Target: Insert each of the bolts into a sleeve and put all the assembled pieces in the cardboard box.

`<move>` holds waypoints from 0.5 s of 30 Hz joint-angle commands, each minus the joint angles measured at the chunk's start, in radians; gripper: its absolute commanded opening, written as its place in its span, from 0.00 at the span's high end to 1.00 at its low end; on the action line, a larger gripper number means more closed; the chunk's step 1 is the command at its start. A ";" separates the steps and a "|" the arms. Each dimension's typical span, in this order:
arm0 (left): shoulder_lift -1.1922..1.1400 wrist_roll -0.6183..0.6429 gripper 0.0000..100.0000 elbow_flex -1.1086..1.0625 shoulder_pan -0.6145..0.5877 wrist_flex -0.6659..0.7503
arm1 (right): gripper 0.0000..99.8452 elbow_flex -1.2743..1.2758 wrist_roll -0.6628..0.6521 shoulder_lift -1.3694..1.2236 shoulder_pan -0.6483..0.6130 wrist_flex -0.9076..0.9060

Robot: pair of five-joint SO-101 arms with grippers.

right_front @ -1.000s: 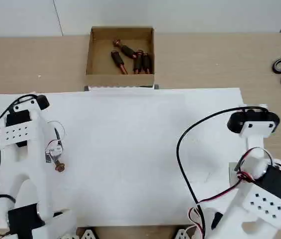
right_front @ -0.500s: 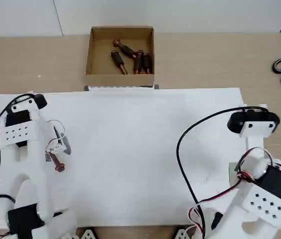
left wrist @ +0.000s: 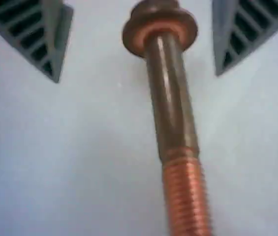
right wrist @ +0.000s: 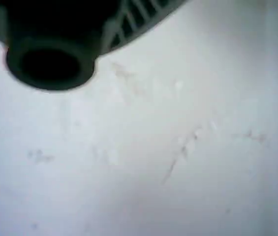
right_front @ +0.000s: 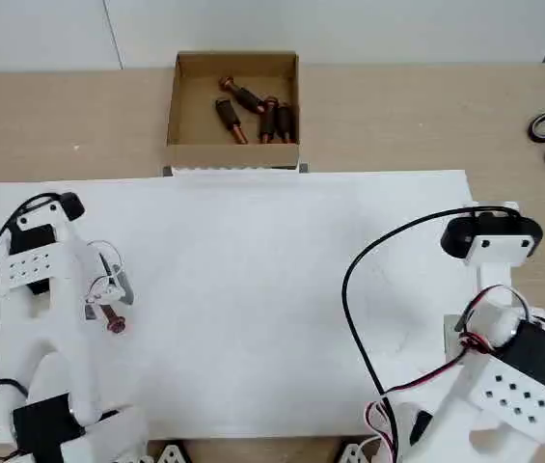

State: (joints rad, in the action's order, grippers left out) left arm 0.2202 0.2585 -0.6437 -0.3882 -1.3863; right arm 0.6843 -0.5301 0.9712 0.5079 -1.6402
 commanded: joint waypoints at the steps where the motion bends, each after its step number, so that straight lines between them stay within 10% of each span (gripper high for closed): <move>1: 0.005 -0.002 0.80 0.002 -0.018 0.026 | 0.99 -0.008 0.000 0.015 0.008 0.005; 15: 0.005 -0.006 0.99 -0.189 -0.021 0.267 | 0.99 -0.008 0.000 0.015 0.008 -0.008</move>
State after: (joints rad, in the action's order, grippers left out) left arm 0.2340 0.2539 -0.8155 -0.3974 -1.1684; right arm 0.6843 -0.5301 0.9712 0.5079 -1.6433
